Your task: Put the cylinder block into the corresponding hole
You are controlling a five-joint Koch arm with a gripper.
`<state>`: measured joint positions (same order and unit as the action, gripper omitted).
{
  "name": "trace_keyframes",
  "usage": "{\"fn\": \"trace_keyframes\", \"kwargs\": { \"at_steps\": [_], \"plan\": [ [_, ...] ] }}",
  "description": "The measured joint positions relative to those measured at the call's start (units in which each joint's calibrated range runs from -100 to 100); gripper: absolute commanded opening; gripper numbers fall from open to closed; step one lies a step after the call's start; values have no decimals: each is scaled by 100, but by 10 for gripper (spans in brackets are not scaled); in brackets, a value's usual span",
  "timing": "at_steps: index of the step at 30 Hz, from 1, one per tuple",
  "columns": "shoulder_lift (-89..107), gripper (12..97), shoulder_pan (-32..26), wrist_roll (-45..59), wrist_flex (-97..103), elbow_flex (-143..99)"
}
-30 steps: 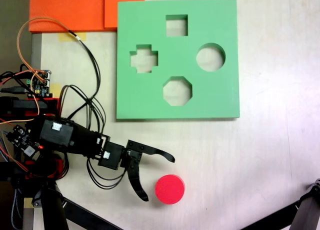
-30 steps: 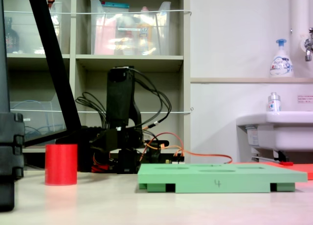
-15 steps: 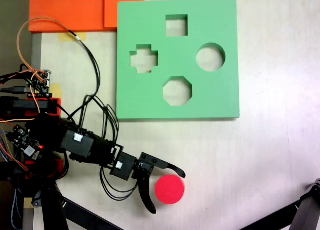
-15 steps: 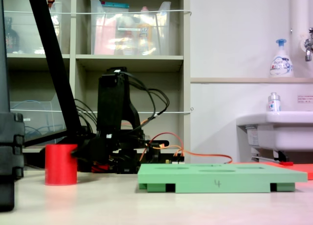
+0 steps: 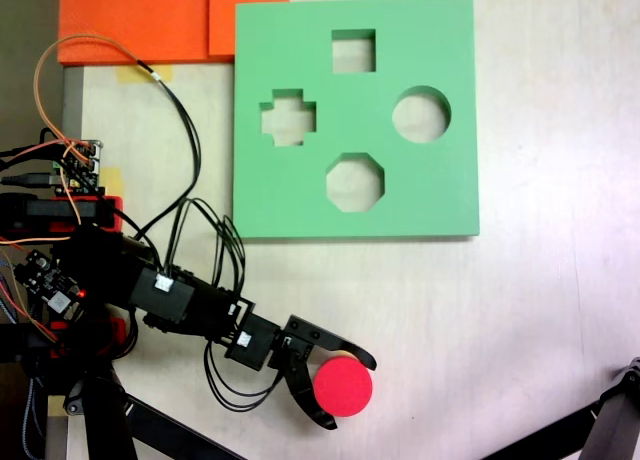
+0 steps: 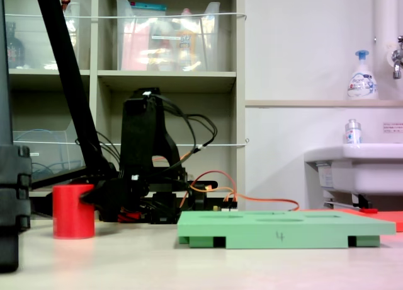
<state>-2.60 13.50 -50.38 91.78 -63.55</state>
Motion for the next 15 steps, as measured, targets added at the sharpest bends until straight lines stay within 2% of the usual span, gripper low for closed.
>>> {"fn": "trace_keyframes", "kwargs": {
  "at_steps": [3,5,15],
  "plan": [
    [0,322,-34,0,0,0],
    [0,301,-39,0,0,0],
    [397,301,-73,-88,-10,-304]
  ]
}}
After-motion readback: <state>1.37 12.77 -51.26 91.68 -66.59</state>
